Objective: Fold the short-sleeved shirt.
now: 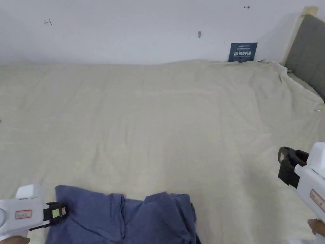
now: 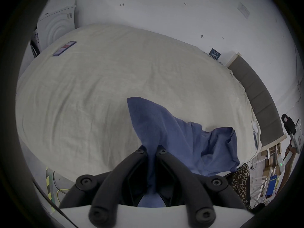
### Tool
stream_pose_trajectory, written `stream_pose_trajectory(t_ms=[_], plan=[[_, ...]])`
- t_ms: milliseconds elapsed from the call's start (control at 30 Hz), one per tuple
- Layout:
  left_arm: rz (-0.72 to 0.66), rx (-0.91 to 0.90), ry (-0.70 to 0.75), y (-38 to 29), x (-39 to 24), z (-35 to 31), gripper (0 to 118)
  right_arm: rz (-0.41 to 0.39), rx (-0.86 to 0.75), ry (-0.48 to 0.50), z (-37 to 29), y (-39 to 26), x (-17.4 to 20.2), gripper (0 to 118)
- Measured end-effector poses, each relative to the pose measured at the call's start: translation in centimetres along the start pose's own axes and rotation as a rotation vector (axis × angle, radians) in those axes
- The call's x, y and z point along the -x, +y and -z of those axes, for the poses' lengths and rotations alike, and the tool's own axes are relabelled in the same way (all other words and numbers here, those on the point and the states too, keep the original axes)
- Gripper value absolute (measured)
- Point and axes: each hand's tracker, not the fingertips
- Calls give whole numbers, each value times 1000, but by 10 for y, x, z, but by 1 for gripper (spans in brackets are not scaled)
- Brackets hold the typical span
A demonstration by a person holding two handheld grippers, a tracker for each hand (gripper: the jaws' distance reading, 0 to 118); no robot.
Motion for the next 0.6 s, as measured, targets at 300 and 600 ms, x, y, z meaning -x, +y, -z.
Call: stream_pose_trajectory(t_ms=[300, 600], plan=[[109, 31, -207, 18, -107, -1, 5, 9, -4, 2, -7, -4, -1, 0], [257, 180, -288, -5, -213, 79, 5, 33, -8, -27, -17, -8, -16, 0]])
